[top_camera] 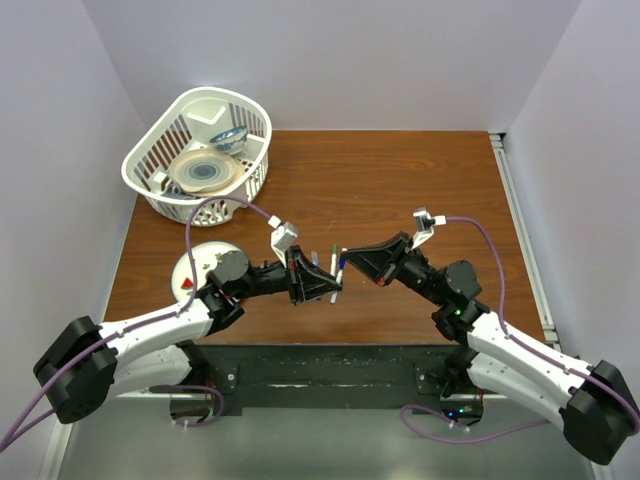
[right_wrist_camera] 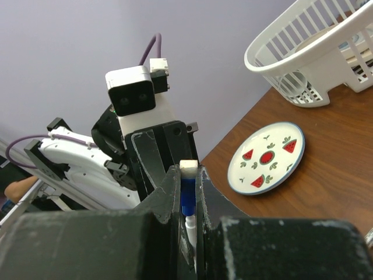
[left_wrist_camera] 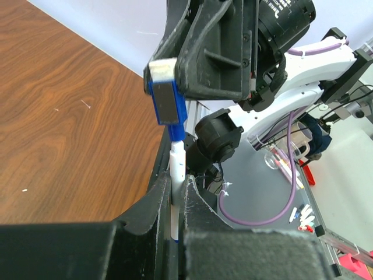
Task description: Insert the pens into the pen caps
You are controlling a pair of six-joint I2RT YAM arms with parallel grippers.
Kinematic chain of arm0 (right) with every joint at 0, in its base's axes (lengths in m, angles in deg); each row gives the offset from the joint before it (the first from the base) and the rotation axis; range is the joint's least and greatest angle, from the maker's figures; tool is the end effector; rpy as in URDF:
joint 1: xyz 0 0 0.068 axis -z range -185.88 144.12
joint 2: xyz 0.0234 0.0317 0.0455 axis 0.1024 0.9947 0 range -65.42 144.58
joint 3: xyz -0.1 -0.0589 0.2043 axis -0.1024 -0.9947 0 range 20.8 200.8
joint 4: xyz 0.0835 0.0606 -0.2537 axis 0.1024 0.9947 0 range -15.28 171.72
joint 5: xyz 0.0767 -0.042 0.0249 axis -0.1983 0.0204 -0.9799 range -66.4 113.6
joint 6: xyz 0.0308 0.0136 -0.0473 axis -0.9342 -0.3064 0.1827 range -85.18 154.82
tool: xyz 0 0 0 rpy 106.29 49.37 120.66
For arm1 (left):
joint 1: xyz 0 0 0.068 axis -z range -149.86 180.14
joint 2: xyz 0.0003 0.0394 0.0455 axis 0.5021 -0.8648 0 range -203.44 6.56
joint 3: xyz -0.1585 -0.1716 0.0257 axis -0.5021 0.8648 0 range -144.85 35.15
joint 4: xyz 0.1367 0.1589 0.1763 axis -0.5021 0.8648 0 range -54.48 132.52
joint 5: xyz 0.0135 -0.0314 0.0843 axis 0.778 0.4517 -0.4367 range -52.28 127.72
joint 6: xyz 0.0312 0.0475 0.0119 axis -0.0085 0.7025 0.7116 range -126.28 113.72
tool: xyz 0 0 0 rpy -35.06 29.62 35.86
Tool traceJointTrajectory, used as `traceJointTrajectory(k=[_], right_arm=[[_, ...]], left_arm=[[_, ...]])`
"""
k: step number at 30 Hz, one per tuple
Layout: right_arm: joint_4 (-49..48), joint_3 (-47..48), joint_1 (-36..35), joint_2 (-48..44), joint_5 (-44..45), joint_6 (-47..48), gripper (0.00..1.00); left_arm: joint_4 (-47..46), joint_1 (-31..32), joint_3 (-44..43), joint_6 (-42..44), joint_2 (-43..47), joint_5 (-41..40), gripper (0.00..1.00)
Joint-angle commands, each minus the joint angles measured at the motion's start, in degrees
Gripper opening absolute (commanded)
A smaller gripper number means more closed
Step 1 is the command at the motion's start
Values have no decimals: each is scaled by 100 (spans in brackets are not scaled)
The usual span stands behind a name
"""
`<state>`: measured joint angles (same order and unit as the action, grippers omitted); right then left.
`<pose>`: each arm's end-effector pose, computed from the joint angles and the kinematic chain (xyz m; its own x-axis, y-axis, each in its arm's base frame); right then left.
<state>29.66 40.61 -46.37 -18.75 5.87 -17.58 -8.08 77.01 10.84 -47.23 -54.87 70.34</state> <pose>0.1676 0.1598 0.2492 -0.5194 0.5488 -0.6550 -0.6999 0.1667 0.6946 0.1635 -0.2074 0.2152 -0.5845 -0.1835 -0.7904 0.7914 0.0858 -0.6052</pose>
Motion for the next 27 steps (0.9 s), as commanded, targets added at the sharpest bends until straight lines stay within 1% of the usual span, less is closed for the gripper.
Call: traceJointTrajectory(k=[1, 14, 22, 27], right_arm=[[41, -83, -38, -62, -186, 116, 0], [6, -232, -73, -53, -239, 186, 0], [410, -680, -91, -246, -336, 415, 0], [498, -795, -108, -80, -529, 468, 0]], left_arm=[[-114, -64, -293, 157, 131, -37, 0], [-79, -90, -380, 184, 149, -159, 0], [44, -257, -618, 192, 43, -344, 0], [-8, -301, -794, 219, -220, -274, 0]])
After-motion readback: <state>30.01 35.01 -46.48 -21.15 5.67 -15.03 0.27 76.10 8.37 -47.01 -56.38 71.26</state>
